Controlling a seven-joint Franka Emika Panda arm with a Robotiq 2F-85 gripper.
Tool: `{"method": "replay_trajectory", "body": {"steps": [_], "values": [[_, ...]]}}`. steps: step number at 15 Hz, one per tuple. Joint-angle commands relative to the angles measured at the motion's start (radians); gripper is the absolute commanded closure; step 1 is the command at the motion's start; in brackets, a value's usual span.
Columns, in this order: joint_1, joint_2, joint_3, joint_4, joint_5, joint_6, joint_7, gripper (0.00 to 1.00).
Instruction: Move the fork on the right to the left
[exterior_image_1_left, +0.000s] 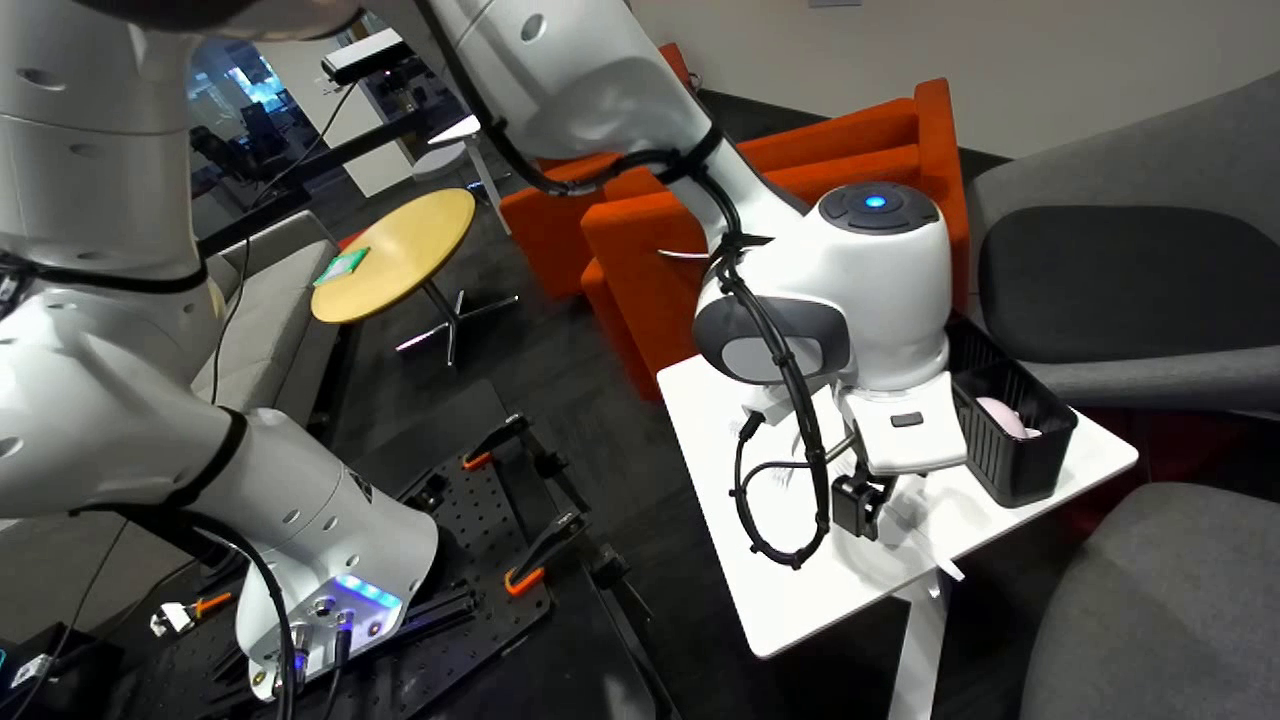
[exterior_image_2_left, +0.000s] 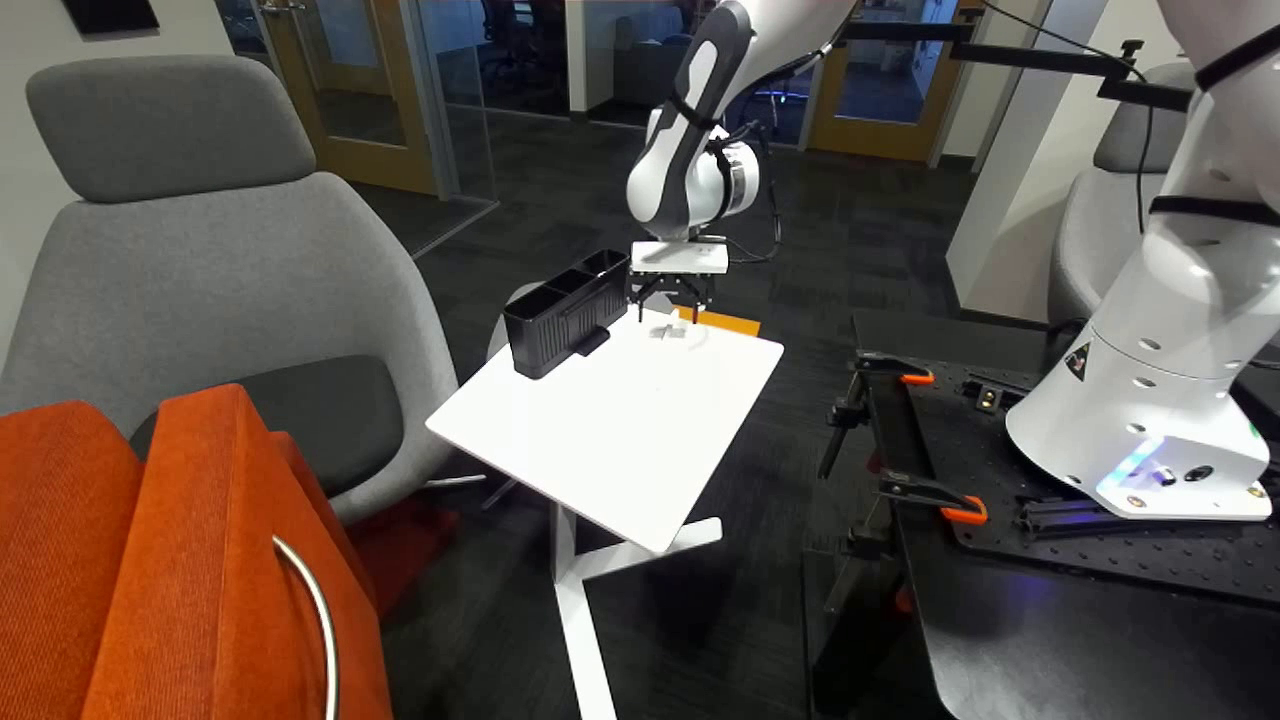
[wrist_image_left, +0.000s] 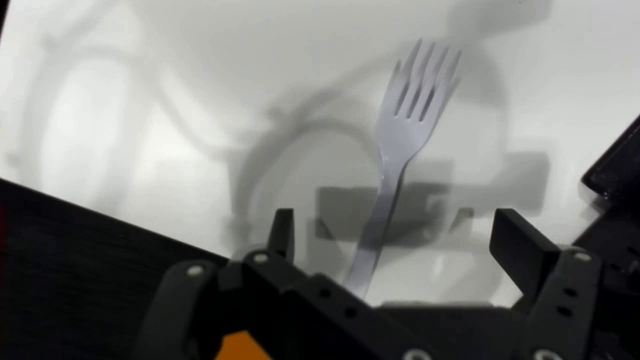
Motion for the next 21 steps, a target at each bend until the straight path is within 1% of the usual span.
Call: {"method": "replay_trajectory", "body": {"steps": [1,4,5,6,7,12,15,16,19,21], "values": [[0.022,0.052,-0.008,0.041,0.013,0.028,0.013,0.0],[0.024,0.078,-0.007,0.061,0.015,0.028,0.012,0.0],[0.023,0.085,-0.006,0.067,0.017,0.029,0.011,0.25],[0.023,0.092,-0.006,0.072,0.017,0.029,0.011,0.28],[0.022,0.095,-0.005,0.078,0.018,0.026,0.011,0.34],[0.025,0.081,-0.007,0.087,0.019,0.025,0.013,0.74],[0.028,0.051,-0.005,0.068,0.022,0.023,0.01,0.97],[0.033,0.026,-0.005,0.047,0.021,0.022,0.006,1.0],[0.064,-0.064,-0.026,-0.03,0.004,-0.018,0.012,0.97],[0.063,-0.158,-0.007,-0.1,0.015,-0.047,-0.004,0.97]]}}
